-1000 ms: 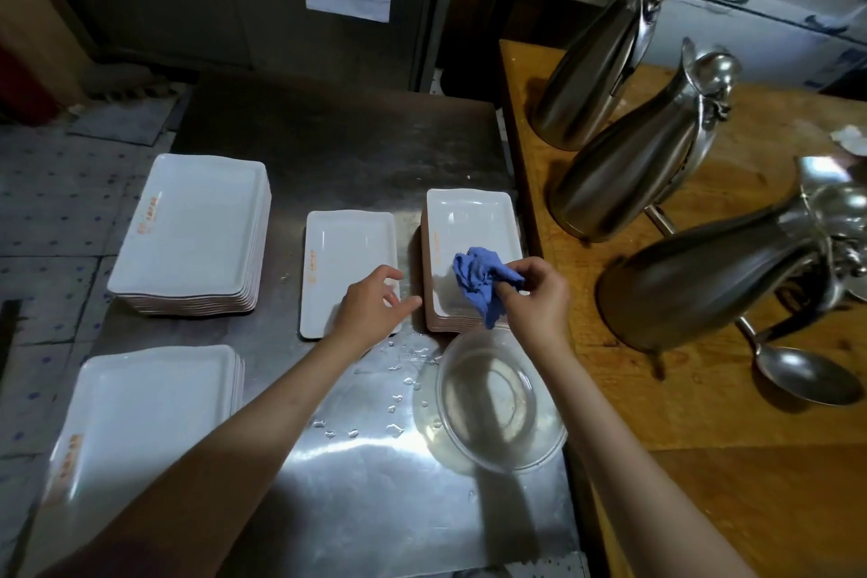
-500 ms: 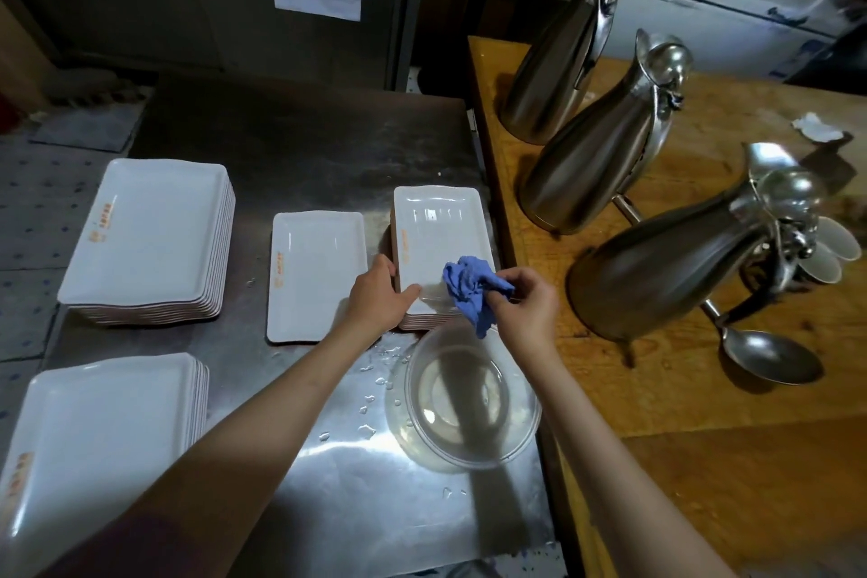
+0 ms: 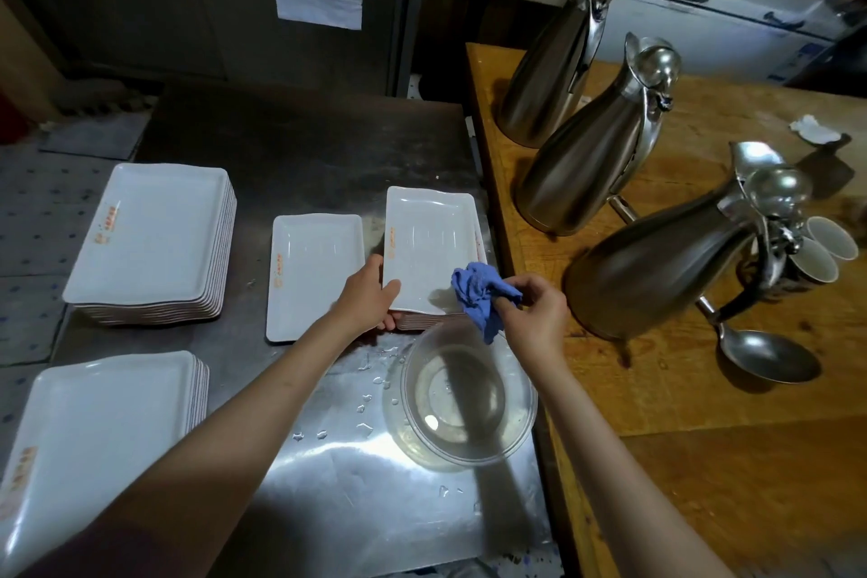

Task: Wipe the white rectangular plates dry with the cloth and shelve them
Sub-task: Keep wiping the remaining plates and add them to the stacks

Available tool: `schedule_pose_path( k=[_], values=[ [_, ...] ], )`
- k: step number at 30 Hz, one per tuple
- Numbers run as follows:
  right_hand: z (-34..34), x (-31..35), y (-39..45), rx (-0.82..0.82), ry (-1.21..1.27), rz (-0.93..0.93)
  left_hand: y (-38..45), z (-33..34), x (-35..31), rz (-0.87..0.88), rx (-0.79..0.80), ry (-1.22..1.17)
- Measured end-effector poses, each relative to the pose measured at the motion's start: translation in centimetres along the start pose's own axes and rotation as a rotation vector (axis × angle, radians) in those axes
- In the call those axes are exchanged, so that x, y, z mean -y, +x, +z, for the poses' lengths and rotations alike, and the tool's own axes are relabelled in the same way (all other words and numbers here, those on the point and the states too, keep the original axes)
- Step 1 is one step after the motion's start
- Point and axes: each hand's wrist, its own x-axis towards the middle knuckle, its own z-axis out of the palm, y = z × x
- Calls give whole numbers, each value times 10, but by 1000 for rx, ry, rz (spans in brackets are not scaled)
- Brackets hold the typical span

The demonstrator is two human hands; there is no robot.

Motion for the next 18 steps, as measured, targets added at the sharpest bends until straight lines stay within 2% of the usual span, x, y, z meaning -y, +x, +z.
schedule_pose_path(
  k=[18],
  values=[
    [-17, 6, 2, -48, -11, -16, -27, -9, -4, -45, -28, -287]
  ],
)
